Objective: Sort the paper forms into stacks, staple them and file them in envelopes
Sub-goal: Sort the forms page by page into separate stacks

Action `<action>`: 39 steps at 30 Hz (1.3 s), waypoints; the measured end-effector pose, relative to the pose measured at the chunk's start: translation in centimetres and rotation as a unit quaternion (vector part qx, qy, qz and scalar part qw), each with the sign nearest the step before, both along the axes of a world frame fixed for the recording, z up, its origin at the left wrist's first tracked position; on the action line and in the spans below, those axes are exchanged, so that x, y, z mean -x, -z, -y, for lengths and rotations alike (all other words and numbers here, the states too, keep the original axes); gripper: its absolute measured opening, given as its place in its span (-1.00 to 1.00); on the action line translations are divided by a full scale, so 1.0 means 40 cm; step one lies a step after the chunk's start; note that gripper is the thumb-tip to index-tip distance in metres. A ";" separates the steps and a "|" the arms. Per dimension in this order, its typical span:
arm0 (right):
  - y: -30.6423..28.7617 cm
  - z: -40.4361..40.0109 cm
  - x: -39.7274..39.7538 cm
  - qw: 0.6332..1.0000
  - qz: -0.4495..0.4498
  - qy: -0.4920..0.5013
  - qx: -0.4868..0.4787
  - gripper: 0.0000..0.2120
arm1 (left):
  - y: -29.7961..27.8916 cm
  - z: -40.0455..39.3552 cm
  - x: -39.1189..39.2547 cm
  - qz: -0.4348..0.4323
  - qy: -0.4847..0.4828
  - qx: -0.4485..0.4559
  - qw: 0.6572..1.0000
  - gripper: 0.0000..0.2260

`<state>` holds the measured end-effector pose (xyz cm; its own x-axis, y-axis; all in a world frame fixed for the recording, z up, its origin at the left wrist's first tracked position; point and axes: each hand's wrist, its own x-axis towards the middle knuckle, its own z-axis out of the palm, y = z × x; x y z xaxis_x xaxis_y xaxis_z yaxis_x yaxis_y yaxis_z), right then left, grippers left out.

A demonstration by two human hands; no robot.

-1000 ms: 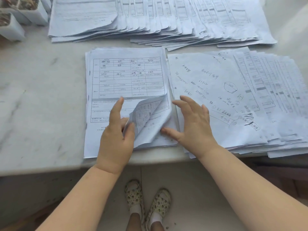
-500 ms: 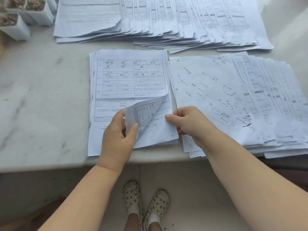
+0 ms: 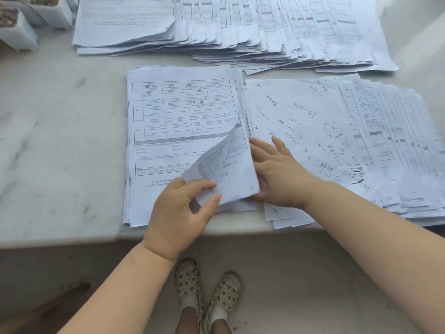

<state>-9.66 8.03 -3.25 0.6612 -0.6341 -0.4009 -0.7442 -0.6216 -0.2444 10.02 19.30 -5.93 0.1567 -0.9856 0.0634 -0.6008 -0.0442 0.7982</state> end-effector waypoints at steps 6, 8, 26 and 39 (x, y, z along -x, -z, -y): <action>0.030 0.012 -0.019 0.992 0.115 0.060 0.005 -0.23 | -0.009 0.018 0.001 0.054 0.056 -0.024 0.997 -0.54; 0.027 0.014 -0.027 0.988 0.138 0.075 0.005 -0.26 | -0.009 0.018 -0.002 0.069 0.061 -0.045 0.995 -0.57; -0.060 0.030 -0.079 0.678 0.250 0.542 -0.428 -0.46 | -0.042 0.000 -0.020 -0.067 0.067 -0.068 0.993 -0.47; -0.284 -0.011 0.144 0.649 0.416 0.637 -0.012 -0.92 | -0.042 -0.024 -0.092 0.266 0.173 0.132 0.939 -0.31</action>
